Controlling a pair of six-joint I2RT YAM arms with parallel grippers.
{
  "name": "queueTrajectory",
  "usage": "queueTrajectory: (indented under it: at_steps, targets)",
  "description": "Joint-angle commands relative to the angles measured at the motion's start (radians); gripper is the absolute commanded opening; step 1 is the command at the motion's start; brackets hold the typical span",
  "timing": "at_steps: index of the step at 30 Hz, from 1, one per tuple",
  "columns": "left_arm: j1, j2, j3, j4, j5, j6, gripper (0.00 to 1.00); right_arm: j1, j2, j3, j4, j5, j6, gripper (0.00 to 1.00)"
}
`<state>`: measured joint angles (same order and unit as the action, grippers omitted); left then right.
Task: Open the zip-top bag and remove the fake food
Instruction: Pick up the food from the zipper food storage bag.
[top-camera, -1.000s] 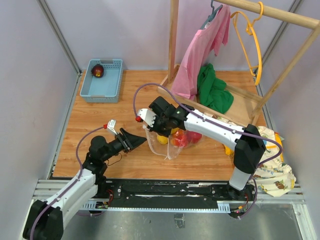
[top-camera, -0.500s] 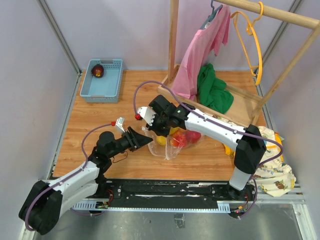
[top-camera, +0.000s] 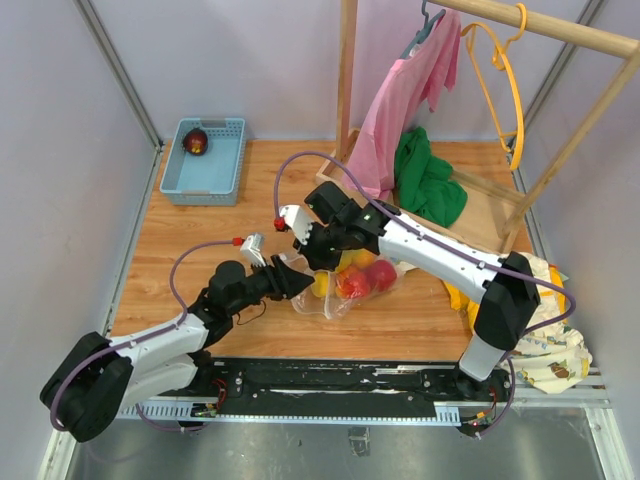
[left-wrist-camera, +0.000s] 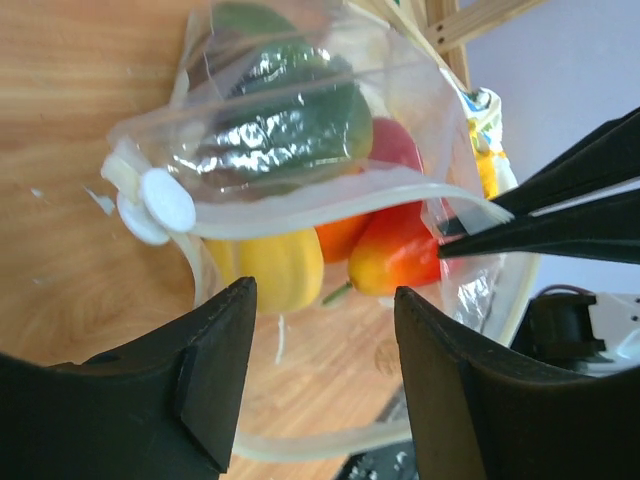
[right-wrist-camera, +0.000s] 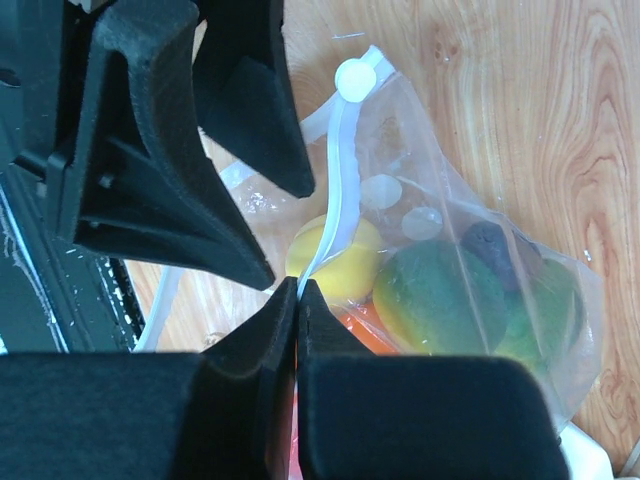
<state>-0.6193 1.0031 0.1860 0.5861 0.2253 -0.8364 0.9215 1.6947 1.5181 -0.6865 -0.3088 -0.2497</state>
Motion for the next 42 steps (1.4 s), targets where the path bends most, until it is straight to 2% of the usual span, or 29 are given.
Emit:
queueTrajectory:
  at_steps: [1,4,12,19,27,37,42]
  targets:
    - [-0.024,0.020,0.045,0.078,-0.094,0.177,0.62,-0.025,-0.041,0.016,-0.012,-0.097,0.007,0.01]
    - [-0.060,0.058,0.048,0.099,-0.135,0.221,0.63,-0.031,-0.044,0.005,-0.017,-0.117,0.001,0.01]
    - [-0.207,0.138,0.055,0.158,-0.358,0.260,0.69,-0.057,-0.039,-0.013,-0.012,-0.157,0.015,0.01]
    - [-0.223,0.197,0.097,0.051,-0.471,0.229,0.73,-0.064,-0.028,-0.016,-0.010,-0.180,0.023,0.01]
    - [-0.224,0.245,0.112,0.025,-0.444,0.193,0.77,-0.068,-0.020,-0.021,-0.007,-0.183,0.032,0.01]
    - [-0.229,0.296,0.090,0.115,-0.332,0.204,0.77,-0.088,-0.021,-0.029,0.004,-0.165,0.056,0.01]
    - [-0.231,0.338,0.100,0.101,-0.329,0.191,0.77,-0.088,-0.023,-0.032,0.006,-0.170,0.059,0.01]
